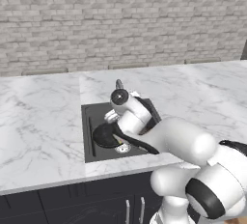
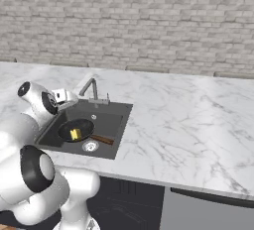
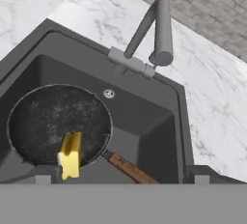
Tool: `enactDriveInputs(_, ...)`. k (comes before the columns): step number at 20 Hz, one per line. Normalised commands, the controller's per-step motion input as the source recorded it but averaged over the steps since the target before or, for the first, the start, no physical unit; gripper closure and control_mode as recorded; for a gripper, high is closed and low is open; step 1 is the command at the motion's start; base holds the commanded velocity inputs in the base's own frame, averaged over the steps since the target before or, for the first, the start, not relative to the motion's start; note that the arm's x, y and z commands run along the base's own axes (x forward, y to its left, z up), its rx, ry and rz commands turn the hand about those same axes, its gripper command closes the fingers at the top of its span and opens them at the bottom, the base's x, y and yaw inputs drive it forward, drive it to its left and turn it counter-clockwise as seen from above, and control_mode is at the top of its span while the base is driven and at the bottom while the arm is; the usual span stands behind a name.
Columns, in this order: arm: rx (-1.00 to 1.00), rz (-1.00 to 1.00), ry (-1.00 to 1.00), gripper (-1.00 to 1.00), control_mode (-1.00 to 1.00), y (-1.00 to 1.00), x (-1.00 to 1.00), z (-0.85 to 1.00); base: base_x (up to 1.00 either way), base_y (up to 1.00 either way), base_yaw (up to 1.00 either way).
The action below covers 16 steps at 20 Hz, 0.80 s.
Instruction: Pick the pan and sponge and place them into the sink. Then turn on the water.
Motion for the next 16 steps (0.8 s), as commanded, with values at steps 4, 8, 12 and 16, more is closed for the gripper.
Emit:
enactDriveInputs(4, 0.12, 0.00, -0.06, -1.00, -1.00, -0.36, -0.44, 0.16, 0.00, 0.00, 0.00)
enactDriveInputs(8, 0.19, 0.02, -0.05, -1.00, -1.00, -0.57, -0.31, 0.18, 0.00, 0.00, 0.00)
enactDriveInputs(12, 0.23, 0.05, -0.04, -1.00, -1.00, -0.64, -0.24, 0.19, 0.00, 0.00, 0.00)
enactDriveInputs(16, 0.25, 0.06, -0.03, -1.00, -1.00, -0.72, -0.13, 0.18, 0.00, 0.00, 0.00)
